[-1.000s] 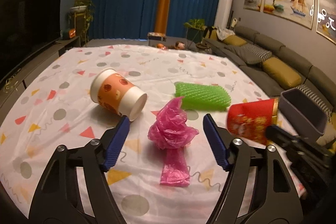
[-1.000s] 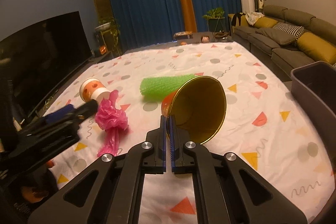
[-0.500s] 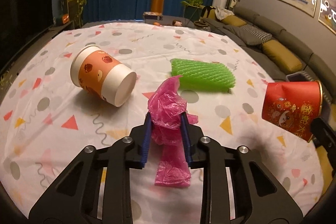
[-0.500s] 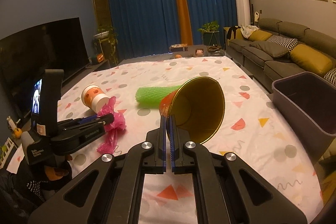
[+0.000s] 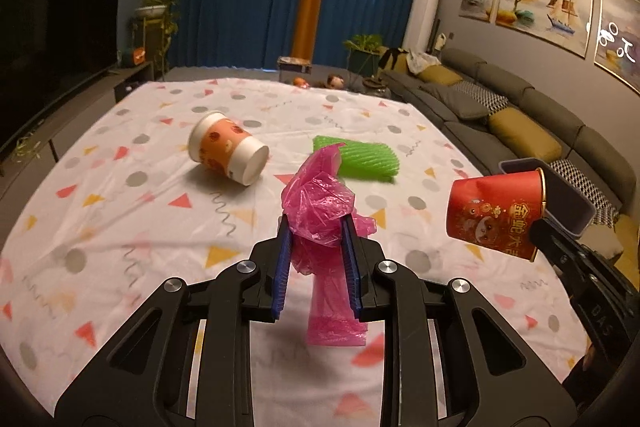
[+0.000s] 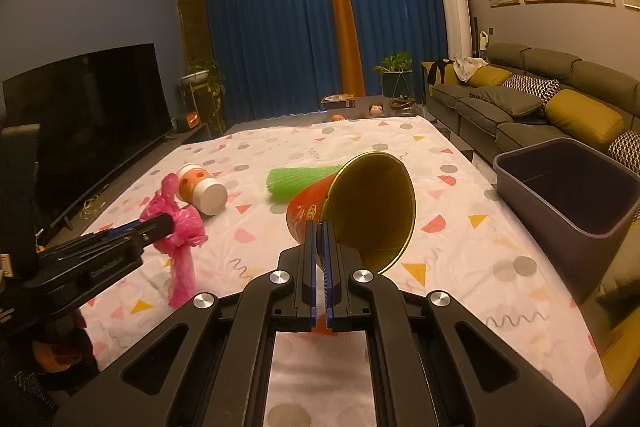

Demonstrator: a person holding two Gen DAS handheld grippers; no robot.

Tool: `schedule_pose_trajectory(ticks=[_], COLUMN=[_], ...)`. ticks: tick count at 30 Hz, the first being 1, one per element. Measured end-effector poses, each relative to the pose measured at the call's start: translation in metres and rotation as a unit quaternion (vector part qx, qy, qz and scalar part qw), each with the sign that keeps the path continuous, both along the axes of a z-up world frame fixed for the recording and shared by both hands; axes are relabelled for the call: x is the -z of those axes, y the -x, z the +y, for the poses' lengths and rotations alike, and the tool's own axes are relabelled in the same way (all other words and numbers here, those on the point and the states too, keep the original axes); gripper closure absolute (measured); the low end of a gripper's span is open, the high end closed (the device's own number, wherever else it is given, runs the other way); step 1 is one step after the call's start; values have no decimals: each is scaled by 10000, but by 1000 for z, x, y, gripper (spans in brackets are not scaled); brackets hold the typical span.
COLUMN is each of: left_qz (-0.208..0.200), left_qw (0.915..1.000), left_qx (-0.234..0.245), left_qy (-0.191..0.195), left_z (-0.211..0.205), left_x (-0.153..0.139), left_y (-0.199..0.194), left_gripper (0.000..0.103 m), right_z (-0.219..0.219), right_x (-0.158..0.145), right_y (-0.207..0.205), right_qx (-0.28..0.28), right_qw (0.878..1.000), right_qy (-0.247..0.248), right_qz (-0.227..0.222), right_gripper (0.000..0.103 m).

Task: Collect trash
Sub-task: 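Carry the pink bag and red snack can over the grey bin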

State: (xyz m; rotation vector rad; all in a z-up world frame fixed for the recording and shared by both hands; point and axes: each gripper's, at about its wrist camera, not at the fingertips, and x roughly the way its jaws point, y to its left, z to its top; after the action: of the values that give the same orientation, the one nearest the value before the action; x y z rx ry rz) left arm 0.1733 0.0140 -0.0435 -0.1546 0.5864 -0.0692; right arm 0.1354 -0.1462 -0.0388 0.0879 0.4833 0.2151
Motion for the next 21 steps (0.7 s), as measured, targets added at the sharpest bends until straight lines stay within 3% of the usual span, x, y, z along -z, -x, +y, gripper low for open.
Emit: schedule_pose_trajectory(ticks=[9, 21], left_qz=[-256, -409], left_qw=[9995, 9987], left_qx=[-60, 97], left_qy=[-170, -290], left_z=[-6, -12], left_x=[-26, -40], left_y=[42, 44], left_gripper=[80, 80], right_z=[-4, -11], right_x=[-14, -23], right_y=[28, 37], right_qx=[-3, -17], right_qw=[9999, 9996], right_qy=[14, -2], right_qz=[-130, -281], right_gripper=[99, 99])
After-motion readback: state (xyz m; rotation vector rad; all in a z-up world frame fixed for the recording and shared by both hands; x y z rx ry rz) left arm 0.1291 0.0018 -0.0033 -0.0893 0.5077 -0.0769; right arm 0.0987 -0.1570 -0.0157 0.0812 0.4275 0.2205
